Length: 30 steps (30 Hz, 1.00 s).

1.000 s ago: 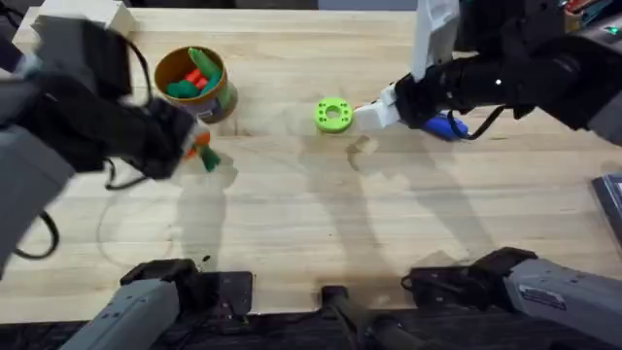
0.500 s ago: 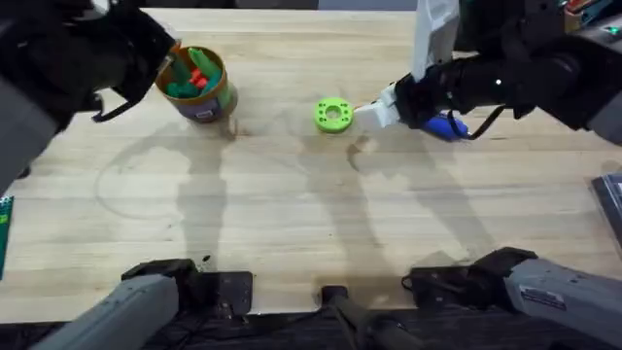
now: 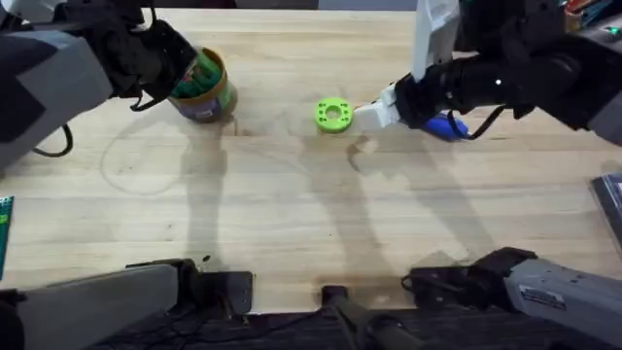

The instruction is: Pick up the gripper from the table and insert it into the empty holder that is missing its gripper. Then pick up a screw, insert it into the mounting hole, and use the screwdriver to tighten it. Finally, clean up the table by picking up the vegetable and placing it into the bucket.

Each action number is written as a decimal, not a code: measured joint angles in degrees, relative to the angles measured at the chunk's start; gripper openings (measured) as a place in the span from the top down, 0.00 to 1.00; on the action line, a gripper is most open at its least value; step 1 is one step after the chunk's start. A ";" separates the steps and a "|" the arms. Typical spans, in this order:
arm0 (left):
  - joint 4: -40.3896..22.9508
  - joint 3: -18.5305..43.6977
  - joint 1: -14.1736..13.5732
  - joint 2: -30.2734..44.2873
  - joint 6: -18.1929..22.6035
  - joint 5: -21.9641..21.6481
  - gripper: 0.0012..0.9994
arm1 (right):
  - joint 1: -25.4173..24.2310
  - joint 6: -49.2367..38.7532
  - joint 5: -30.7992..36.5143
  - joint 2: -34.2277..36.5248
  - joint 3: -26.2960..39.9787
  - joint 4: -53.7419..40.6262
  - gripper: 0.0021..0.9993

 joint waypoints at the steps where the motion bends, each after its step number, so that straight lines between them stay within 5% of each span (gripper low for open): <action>1: 0.00 0.00 0.00 0.21 0.00 0.01 0.51 | 0.00 0.00 0.01 0.00 0.00 0.00 0.14; 4: 0.45 0.08 -0.04 0.24 -0.05 0.06 0.06 | 0.00 0.00 -0.01 0.00 0.00 0.00 0.14; 5: 0.52 0.13 -0.04 0.10 0.22 0.11 0.03 | 0.00 0.00 0.01 0.00 0.00 0.00 0.14; 10: -2.63 0.15 -0.25 -2.68 6.44 1.67 0.01 | 0.00 0.00 -0.02 -0.02 0.00 -1.06 0.14; 20: -29.50 8.10 -2.81 -18.52 23.77 2.03 0.01 | 0.00 0.22 0.01 -5.45 4.06 -15.26 0.14; 30: -53.70 9.62 -3.34 -33.16 29.42 4.28 0.01 | 0.00 0.22 0.57 -14.91 6.56 -24.37 0.14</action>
